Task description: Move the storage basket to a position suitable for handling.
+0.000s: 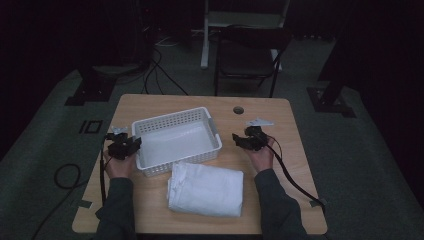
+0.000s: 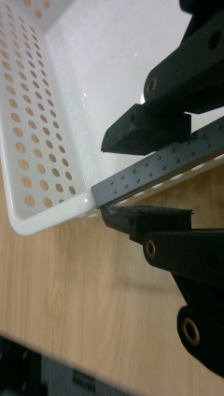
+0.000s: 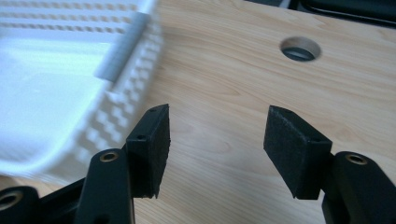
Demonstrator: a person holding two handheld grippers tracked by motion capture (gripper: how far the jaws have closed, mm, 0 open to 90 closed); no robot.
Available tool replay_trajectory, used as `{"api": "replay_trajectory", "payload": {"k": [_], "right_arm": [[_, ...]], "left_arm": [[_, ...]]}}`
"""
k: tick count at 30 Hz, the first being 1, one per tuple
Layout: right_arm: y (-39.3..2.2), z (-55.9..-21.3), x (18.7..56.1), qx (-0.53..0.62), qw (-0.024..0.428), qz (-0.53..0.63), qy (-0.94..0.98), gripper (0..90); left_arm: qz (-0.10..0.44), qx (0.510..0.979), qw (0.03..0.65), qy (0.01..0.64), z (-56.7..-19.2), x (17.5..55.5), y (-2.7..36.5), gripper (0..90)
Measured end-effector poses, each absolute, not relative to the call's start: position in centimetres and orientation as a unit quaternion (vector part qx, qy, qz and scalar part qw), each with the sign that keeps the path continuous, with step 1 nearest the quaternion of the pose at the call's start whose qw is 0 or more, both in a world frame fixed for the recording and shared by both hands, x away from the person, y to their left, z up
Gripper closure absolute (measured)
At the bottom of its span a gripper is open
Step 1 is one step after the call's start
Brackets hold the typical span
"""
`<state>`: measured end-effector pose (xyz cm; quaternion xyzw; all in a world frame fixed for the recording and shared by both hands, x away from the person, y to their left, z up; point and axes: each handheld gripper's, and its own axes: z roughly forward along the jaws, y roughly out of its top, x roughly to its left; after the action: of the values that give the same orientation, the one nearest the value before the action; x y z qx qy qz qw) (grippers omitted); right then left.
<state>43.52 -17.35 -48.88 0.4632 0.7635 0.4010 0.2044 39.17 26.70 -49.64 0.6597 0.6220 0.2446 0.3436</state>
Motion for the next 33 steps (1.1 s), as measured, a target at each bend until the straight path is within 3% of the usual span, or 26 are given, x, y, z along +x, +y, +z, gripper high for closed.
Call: {"api": "replay_trajectory", "payload": {"k": [8,19,25,33], "right_arm": [[-15.3,-48.2,43.7,0.443,0.198,0.406,0.775,40.3],[-14.3,-48.3,44.1,0.433,0.187,0.403,0.784,44.8],[-13.7,-48.6,44.3,0.425,0.176,0.402,0.792,55.4],[-13.7,-48.7,44.3,0.419,0.171,0.401,0.797,60.7]], "left_arm": [[0.251,0.681,0.362,0.585,-49.0,39.7,25.0,54.9],[0.242,0.696,0.384,0.557,-47.3,34.5,25.1,47.2],[0.235,0.708,0.372,0.553,-48.1,32.5,24.2,50.4],[0.231,0.711,0.342,0.569,-48.9,32.9,23.5,59.1]]}}
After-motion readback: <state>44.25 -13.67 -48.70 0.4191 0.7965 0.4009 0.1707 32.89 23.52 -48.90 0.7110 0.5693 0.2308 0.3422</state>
